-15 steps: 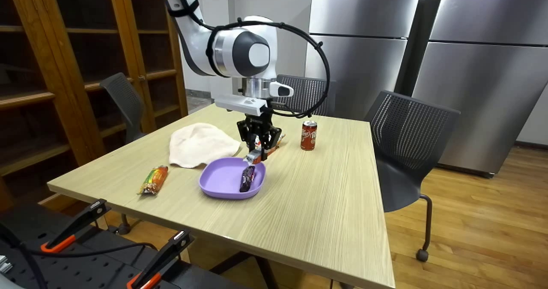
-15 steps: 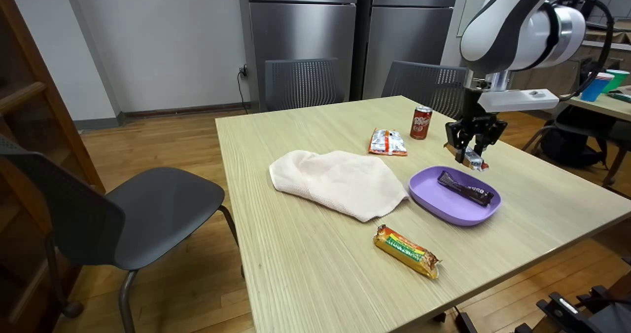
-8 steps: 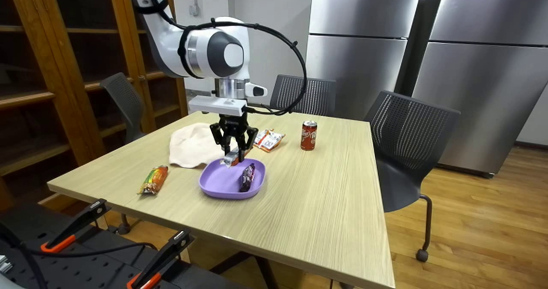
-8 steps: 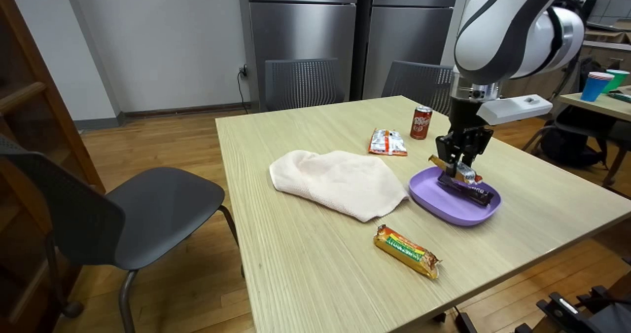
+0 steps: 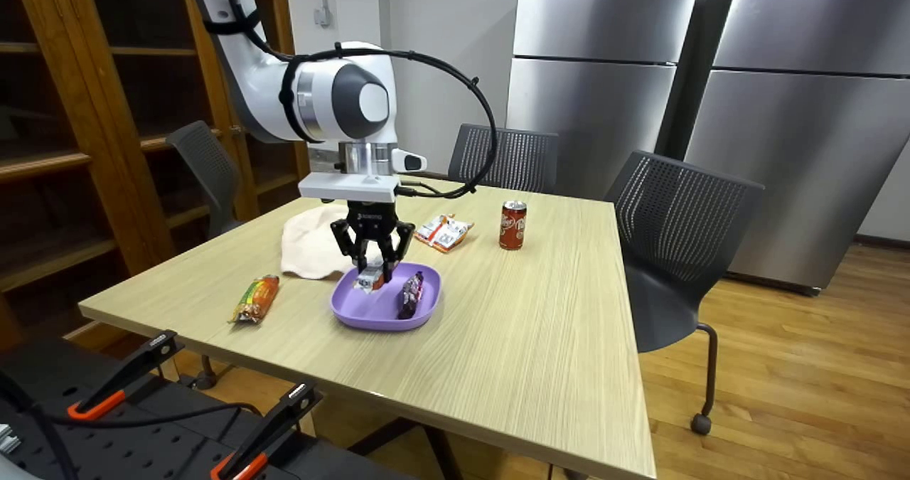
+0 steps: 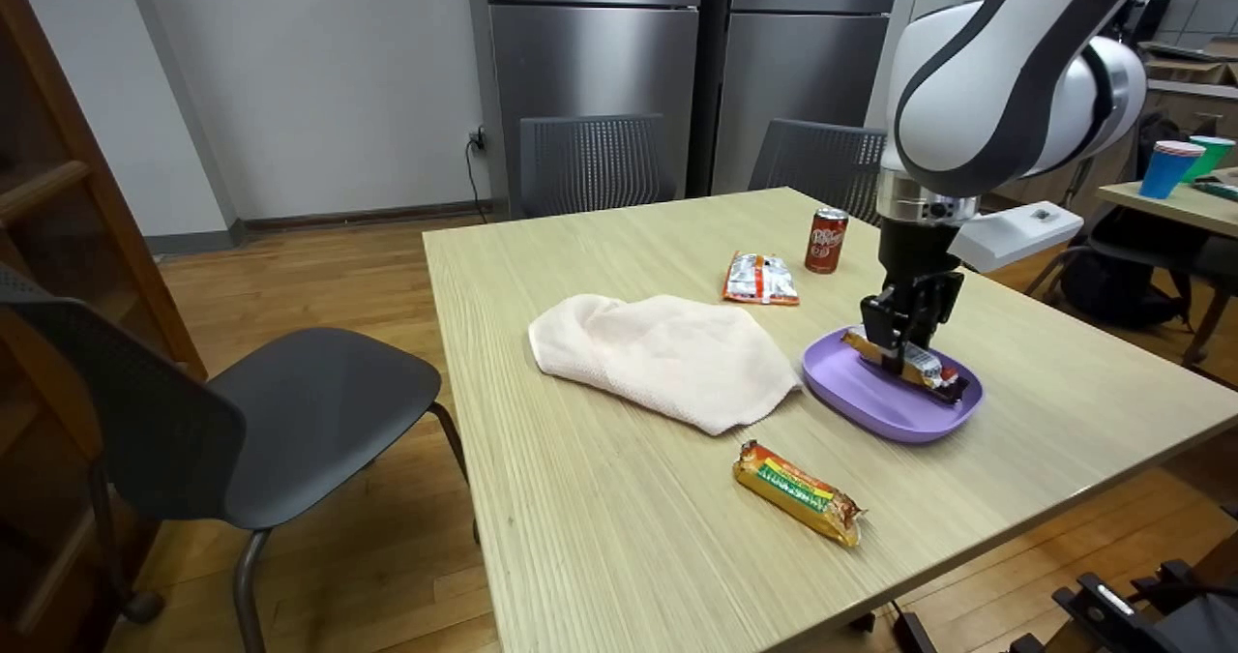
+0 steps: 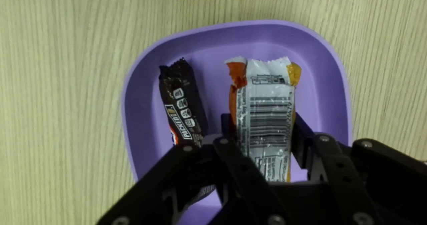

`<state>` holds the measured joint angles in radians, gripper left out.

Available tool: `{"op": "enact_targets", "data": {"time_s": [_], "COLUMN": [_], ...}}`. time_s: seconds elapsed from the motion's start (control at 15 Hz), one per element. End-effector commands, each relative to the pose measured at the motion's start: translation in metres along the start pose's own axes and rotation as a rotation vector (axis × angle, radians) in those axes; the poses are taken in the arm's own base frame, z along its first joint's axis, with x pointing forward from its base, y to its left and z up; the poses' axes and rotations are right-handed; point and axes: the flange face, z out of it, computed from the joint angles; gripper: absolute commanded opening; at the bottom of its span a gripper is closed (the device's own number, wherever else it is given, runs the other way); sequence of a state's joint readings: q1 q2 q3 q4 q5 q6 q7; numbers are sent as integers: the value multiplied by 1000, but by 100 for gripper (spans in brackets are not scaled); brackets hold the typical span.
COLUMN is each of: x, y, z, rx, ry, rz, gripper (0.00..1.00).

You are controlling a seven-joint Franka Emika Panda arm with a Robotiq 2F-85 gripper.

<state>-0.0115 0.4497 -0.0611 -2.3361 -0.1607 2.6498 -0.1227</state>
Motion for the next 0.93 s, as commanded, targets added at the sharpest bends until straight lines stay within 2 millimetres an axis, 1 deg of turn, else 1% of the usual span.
{"op": "enact_targets", "data": {"time_s": [0.0,0.33,0.87], "x": [4,10,17], "y": [1,5,16], "z": [5,14,22], "rx": [-6,-5,-13], "ry": [-10,-26,-39], "rz": [-51,-68,-55], "gripper": [18,18,18]}}
